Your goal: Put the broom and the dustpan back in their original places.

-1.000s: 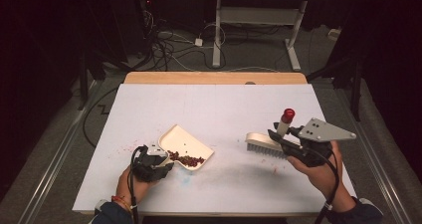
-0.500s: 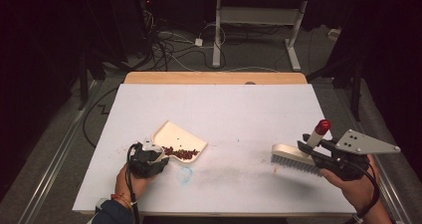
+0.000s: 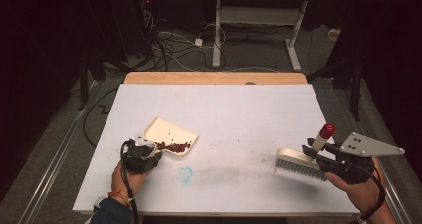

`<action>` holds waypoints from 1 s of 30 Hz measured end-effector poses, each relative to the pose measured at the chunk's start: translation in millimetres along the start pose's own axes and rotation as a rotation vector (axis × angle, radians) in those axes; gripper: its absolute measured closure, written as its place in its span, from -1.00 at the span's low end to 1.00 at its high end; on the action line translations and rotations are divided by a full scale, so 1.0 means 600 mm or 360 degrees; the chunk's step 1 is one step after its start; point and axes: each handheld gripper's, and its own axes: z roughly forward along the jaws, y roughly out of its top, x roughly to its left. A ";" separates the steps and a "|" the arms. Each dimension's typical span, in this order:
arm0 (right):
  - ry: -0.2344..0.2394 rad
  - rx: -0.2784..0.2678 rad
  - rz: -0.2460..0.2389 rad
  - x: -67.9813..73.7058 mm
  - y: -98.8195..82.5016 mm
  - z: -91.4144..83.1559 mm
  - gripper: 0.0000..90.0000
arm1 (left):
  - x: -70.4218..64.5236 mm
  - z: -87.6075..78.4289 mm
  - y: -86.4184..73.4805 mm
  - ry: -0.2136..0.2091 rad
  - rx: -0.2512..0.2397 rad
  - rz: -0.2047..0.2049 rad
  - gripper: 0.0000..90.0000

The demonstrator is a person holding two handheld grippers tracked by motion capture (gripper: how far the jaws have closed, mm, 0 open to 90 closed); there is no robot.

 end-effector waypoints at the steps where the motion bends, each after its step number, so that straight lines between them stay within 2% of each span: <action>1: 0.0014 0.0007 0.0005 -0.001 0.000 0.000 0.56 | 0.003 0.000 0.000 0.0007 -0.0001 -0.0010 0.41; 3: 0.0029 0.0023 0.0018 -0.003 0.001 0.002 0.56 | 0.010 -0.001 0.002 0.0033 -0.0011 -0.0045 0.41; 6: 0.0091 0.0049 0.0054 -0.009 0.002 0.009 0.56 | 0.021 0.000 0.006 0.0081 -0.0027 -0.0102 0.41; 8: 0.0153 0.0115 0.0059 -0.015 0.003 0.018 0.56 | 0.026 0.004 0.010 0.0115 -0.0038 -0.0128 0.41; 11: 0.0187 0.0164 0.0063 -0.021 0.001 0.033 0.56 | 0.030 0.013 0.017 0.0150 -0.0051 -0.0179 0.41; 14: 0.0222 0.0208 0.0081 -0.031 0.000 0.052 0.56 | 0.032 0.019 0.023 0.0170 -0.0054 -0.0197 0.41; 17: 0.0217 0.0237 0.0090 -0.038 0.000 0.073 0.56 | 0.030 0.029 0.031 0.0192 -0.0032 -0.0227 0.41; 20: 0.0204 0.0231 0.0136 -0.050 0.002 0.092 0.56 | 0.024 0.033 0.033 0.0169 -0.0037 -0.0231 0.37; 23: 0.0180 0.0231 0.0192 -0.067 0.006 0.112 0.53 | 0.021 0.033 0.031 0.0125 -0.0032 -0.0232 0.23; 27: 0.0113 0.0257 0.0233 -0.088 0.016 0.148 0.48 | 0.017 0.031 0.029 0.0054 -0.0034 -0.0222 0.15; 29: 0.0051 0.0278 0.0235 -0.095 0.019 0.169 0.45 | 0.010 0.030 0.028 0.0014 -0.0036 -0.0189 0.12; 30: 0.0044 0.0288 0.0245 -0.098 0.020 0.177 0.44 | 0.006 0.029 0.027 0.0000 -0.0033 -0.0160 0.06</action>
